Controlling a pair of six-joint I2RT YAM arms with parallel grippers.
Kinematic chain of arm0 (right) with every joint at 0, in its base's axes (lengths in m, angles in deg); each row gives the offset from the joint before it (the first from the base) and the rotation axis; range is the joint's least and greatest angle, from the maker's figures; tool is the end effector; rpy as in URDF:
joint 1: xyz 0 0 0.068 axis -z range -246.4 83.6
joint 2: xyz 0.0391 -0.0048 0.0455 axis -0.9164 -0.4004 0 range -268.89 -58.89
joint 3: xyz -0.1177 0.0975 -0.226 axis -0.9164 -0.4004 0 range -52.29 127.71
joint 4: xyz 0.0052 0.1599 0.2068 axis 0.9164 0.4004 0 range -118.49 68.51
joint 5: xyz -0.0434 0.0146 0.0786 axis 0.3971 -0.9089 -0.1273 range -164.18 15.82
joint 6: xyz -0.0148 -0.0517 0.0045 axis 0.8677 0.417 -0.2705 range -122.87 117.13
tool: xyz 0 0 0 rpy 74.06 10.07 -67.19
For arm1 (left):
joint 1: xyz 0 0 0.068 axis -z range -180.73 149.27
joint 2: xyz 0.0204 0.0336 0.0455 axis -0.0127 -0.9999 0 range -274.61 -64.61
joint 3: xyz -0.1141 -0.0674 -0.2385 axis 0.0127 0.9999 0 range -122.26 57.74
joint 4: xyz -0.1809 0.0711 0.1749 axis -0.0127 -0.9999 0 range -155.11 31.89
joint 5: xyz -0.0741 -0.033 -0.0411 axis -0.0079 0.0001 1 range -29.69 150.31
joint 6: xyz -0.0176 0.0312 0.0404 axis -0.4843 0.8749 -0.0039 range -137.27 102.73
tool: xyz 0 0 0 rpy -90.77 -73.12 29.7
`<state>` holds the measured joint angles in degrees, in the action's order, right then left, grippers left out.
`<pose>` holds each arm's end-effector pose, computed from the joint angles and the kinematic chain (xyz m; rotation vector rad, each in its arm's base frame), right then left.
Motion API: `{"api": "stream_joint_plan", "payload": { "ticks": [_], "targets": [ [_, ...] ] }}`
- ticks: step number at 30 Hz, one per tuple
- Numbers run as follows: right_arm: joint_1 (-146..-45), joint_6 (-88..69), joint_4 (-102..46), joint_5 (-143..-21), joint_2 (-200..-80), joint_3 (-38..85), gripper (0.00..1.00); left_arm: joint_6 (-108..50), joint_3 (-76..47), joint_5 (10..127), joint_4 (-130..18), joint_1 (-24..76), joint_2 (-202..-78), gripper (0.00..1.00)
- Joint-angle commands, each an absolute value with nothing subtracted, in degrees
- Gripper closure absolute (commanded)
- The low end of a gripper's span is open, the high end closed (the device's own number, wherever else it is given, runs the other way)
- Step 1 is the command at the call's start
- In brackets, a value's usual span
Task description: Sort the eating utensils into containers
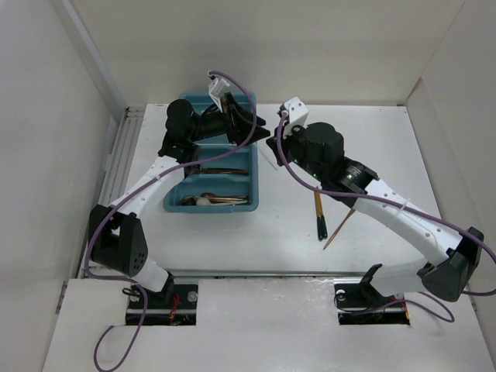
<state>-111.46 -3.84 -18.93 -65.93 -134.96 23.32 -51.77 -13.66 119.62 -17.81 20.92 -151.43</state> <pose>0.2224 0.2156 0.4087 -0.5629 1.6744 0.4612 0.3057 -0.1545 0.4085 0.8677 1.2258 -1.3891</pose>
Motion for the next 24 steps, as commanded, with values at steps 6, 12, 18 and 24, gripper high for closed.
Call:
{"api": "stream_joint_plan", "payload": {
  "ticks": [6, 12, 18, 24],
  "targets": [
    [-113.16, -3.31, -23.39, -66.72, -133.68, 24.97, 1.0, -49.01, -16.27, 115.77, -19.96, 20.81, -151.79, 0.64],
    [-113.16, -3.92, -21.55, -60.39, -133.51, 23.82, 1.0, -42.86, -18.19, 114.54, -29.17, 18.62, -151.27, 0.53],
    [-113.16, -3.92, -18.65, -58.97, -133.41, 22.59, 1.0, -28.2, -20.05, 109.19, -46.47, 16.06, -150.74, 0.46],
    [-105.73, -4.54, -13.83, -62.72, -135.35, 24.59, 0.54, -25.8, -20.05, 103.56, -51.08, 15.44, -150.74, 0.38]
  ]
}}
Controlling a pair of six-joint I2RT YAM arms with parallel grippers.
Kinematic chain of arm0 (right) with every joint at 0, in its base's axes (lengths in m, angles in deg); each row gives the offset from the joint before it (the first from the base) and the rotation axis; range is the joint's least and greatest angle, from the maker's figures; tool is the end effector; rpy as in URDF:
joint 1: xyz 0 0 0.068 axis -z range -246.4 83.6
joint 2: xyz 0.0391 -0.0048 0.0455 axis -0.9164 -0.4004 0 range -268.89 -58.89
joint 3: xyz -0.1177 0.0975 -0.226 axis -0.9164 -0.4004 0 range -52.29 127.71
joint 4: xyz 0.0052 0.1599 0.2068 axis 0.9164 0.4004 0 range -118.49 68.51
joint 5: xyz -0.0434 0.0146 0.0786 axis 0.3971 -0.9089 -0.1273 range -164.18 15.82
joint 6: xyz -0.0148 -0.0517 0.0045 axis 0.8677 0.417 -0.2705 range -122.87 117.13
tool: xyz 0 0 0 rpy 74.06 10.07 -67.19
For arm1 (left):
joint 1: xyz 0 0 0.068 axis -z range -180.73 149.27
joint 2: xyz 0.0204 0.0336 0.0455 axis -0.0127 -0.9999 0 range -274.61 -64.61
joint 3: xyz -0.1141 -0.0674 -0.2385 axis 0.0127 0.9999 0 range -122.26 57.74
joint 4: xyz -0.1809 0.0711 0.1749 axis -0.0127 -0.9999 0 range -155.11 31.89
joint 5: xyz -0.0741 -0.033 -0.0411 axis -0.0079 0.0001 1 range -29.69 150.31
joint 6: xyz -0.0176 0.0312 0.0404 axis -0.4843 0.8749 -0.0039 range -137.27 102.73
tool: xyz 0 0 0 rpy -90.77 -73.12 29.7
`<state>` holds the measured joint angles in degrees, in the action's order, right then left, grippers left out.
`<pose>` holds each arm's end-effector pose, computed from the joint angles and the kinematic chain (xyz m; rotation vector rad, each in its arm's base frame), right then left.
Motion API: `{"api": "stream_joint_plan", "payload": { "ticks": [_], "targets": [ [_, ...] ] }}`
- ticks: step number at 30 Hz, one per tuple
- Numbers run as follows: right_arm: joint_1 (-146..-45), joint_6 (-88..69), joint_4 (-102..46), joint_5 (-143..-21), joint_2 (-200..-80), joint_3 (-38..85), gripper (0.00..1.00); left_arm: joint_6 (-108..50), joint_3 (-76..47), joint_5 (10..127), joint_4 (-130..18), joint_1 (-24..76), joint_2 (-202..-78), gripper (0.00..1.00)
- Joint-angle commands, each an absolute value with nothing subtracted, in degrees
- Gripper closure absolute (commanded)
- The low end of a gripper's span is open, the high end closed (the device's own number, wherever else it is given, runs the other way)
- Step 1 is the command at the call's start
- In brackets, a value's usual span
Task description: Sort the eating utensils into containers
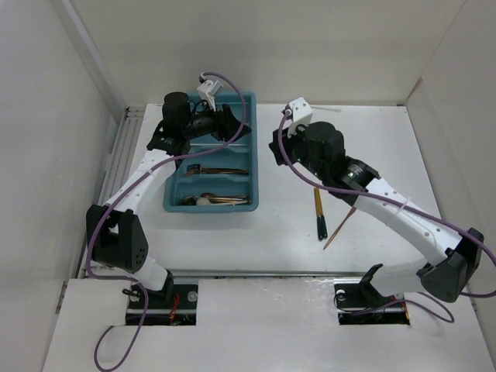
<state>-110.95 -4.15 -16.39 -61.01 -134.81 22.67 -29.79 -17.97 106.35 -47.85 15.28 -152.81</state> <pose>0.2250 0.2101 0.4008 -0.5102 1.7341 0.3655 0.3414 -0.1248 0.3791 0.6895 1.5508 -1.0192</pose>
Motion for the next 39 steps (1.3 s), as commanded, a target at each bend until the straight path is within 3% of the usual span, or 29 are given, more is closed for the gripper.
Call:
{"api": "stream_joint_plan", "payload": {
  "ticks": [1, 4, 9, 14, 27, 30, 31, 32, 33, 35, 39],
  "targets": [
    [-103.25, -4.54, -12.68, -64.58, -137.27, 25.75, 0.44, -26.32, -20.05, 102.68, -51.77, 15.44, -150.74, 0.38],
    [-92.12, -2.95, -6.73, -73.72, -142.8, 34.14, 0.08, -26.33, -20.57, 100.92, -53.35, 15.44, -150.74, 0.38],
    [-83.46, -2.95, 2.08, -75.23, -159.24, 52.19, 0.01, -24.22, -19.96, 98.1, -55.9, 15.44, -149.69, 0.36],
    [-80.38, -2.95, 4.29, -75.93, -163.04, 57.84, 0.01, -22.9, -19.43, 96.17, -56.44, 13.69, -149.16, 0.35],
    [-79.23, -4.1, 8.5, -72.69, -156.81, 45.02, 0.01, -22.37, -17.77, 94.42, -57.49, 12.63, -149.69, 0.34],
    [-78.7, -7.5, 11.93, -68.82, -151.8, 34.93, 0.15, -22.9, -17.24, 91.96, -58.02, 12.63, -149.69, 0.34],
    [-78.01, -9.09, 12.64, -68.12, -150.22, 32.03, 0.25, -22.9, -17.23, 90.38, -58.54, 12.63, -149.69, 0.34],
    [-76.7, -11.02, 13.16, -68.11, -148.38, 25.38, 0.43, -22.9, -17.23, 89.76, -58.55, 12.63, -149.69, 0.34],
    [-75.81, -15.13, 13.17, -68.11, -144.27, 21.75, 0.45, -22.9, -16.54, 89.75, -59.07, 12.63, -149.69, 0.34],
    [-72.66, -19.63, 13.17, -66.63, -140.03, 11.41, 0.45, -22.9, -15.75, 88.96, -59.6, 12.63, -149.07, 0.33],
    [-70.88, -27.55, 11.77, -67.67, -133.07, -0.83, 0.31, -22.9, -14.33, 88.96, -59.6, 12.63, -148.54, 0.33]
  ]
}}
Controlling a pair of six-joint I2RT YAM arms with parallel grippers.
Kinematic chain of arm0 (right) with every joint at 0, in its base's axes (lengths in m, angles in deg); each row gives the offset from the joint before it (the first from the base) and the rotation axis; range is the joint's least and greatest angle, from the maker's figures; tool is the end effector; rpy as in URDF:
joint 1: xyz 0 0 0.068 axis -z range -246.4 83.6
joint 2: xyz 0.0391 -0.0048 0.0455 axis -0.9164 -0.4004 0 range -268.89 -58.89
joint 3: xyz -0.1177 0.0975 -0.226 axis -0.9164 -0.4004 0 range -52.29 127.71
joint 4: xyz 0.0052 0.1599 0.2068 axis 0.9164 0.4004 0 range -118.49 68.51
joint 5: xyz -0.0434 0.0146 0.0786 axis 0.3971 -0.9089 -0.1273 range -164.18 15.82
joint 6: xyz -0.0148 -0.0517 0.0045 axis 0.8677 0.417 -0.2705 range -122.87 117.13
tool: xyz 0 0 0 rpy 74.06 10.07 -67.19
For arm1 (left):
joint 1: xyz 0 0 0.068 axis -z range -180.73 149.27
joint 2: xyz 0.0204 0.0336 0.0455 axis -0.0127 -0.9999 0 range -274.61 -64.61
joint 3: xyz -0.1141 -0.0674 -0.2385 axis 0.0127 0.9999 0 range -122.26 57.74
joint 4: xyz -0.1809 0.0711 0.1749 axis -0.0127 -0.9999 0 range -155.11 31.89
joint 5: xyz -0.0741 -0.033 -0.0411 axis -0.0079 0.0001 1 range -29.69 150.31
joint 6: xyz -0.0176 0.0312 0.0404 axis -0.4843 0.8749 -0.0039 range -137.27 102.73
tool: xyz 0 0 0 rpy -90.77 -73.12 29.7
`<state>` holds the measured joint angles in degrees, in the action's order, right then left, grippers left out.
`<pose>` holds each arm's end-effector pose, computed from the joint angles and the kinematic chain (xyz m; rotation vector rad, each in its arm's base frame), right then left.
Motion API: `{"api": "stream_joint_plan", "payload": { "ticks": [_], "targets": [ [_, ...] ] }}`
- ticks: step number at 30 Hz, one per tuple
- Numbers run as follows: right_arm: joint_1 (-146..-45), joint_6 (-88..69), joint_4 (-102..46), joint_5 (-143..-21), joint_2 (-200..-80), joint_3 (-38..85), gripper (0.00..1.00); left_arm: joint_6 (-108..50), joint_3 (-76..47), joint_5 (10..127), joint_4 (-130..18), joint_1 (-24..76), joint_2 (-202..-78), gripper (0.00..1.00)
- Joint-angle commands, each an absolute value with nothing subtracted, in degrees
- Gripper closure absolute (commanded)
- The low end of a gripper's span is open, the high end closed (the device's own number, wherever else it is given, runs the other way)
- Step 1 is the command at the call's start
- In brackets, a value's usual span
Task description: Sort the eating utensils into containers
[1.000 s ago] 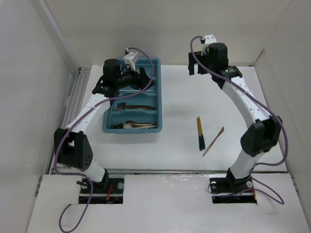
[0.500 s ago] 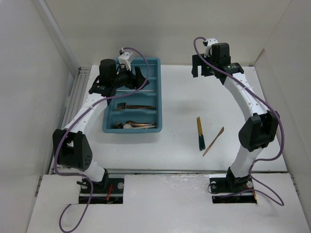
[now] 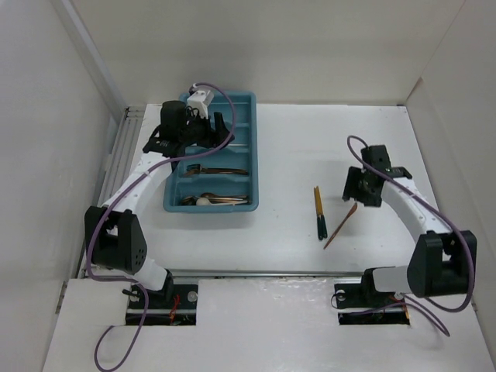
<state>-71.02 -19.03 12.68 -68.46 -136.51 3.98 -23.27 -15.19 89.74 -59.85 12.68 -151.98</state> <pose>0.2635 0.0177 0.2409 0.2989 2.6358 -0.0133 0.3471 -0.1009 0.3449 0.4810 1.8125 -0.7091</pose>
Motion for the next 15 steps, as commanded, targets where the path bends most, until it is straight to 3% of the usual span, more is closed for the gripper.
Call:
{"api": "stream_joint_plan", "payload": {
  "ticks": [1, 11, 13, 15],
  "targets": [
    [-70.88, -29.74, 11.07, -68.37, -133.07, -2.44, 0.29, -22.9, -13.72, 88.96, -59.6, 13.15, -148.02, 0.33],
    [-70.88, -30.64, 4.56, -72.86, -141.93, -9.93, 0.32, -22.9, -11.96, 87.21, -57.93, 13.16, -145.82, 0.32],
    [-71.49, -30.11, 4.56, -73.47, -143.69, -9.93, 0.37, -22.9, -11.96, 86.59, -57.93, 13.16, -145.82, 0.32],
    [-72.72, -30.11, 5.35, -72.95, -145.45, -8.27, 0.57, -22.9, -11.96, 86.59, -57.93, 13.16, -145.82, 0.32]
  ]
}}
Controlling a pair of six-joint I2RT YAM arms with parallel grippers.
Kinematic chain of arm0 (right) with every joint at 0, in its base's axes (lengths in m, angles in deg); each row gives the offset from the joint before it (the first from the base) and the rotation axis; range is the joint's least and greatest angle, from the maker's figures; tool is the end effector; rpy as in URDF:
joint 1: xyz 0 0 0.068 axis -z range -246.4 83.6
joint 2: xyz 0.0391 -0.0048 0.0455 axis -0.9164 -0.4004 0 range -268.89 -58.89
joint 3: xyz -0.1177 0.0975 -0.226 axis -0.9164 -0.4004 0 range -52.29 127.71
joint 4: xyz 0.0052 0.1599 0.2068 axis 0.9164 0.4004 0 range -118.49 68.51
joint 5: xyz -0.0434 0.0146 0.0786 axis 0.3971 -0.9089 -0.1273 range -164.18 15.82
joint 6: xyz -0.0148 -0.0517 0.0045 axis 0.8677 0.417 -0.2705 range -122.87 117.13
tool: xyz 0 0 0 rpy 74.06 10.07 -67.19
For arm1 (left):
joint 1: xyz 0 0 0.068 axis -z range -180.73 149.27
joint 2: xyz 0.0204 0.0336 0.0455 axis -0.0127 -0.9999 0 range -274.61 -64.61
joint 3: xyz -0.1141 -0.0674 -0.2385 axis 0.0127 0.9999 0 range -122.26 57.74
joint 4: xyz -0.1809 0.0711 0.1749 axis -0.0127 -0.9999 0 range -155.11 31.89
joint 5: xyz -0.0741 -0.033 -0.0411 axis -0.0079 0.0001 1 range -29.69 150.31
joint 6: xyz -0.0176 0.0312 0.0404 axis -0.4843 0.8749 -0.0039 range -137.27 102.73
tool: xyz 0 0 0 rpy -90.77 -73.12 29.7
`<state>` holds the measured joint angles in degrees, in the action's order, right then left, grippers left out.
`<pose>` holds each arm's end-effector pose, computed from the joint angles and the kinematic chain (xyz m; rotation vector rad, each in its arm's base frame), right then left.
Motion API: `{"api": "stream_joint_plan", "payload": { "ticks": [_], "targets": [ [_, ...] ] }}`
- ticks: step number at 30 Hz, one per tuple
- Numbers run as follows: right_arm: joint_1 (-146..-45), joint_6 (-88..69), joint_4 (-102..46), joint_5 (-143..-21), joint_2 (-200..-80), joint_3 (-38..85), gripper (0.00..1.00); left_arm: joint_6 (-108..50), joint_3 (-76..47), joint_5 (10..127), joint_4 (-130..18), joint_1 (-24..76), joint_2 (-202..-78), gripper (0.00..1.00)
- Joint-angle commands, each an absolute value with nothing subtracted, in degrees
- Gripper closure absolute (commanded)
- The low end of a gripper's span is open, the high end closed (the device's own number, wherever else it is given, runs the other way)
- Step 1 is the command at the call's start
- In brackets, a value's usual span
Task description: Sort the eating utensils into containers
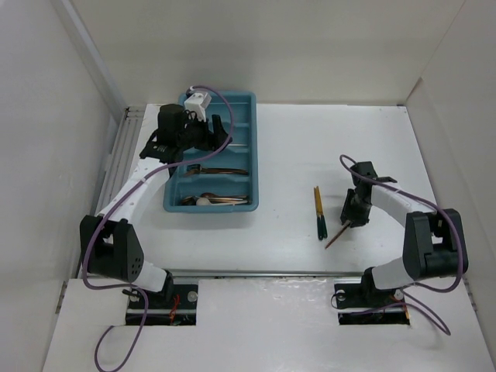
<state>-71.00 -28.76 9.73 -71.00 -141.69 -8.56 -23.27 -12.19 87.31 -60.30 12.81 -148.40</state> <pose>0.2385 0.0172 0.1606 0.5470 2.8614 0.0073 0.3319 -0.0967 0.3462 0.4536 1.8172 -0.6715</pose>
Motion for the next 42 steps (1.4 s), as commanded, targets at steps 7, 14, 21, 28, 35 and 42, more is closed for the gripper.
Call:
{"api": "stream_joint_plan", "payload": {
  "ticks": [7, 14, 21, 28, 35, 42],
  "targets": [
    [-72.64, -30.11, 6.49, -70.32, -145.99, -7.03, 1.0, -21.85, -11.96, 84.92, -57.32, 13.16, -144.76, 0.3],
    [-75.0, -25.12, 7.72, -61.62, -139.51, -1.76, 1.0, -20.61, -11.96, 84.92, -57.84, 13.16, -144.76, 0.3],
    [-79.14, -18.52, 7.19, -56.42, -129.13, 4.31, 1.0, -18.69, -11.96, 87.72, -58.37, 13.77, -144.76, 0.3],
    [-88.09, -15.09, -2.72, -57.12, -123.93, 11.51, 1.0, -3.87, -12.57, 101.42, -64.5, 19.12, -145.81, 0.28],
    [-102.78, -12.36, -14.77, -62.3, -133.76, 24.16, 1.0, -1.53, -14.51, 112.51, -64.97, 22.65, -147.58, 0.19],
    [-104.19, -14.73, -17.16, -63.2, -137.72, 27.87, 1.0, -3.3, -16.36, 111.65, -62.59, 22.65, -148.19, 0.18]
  ]
}}
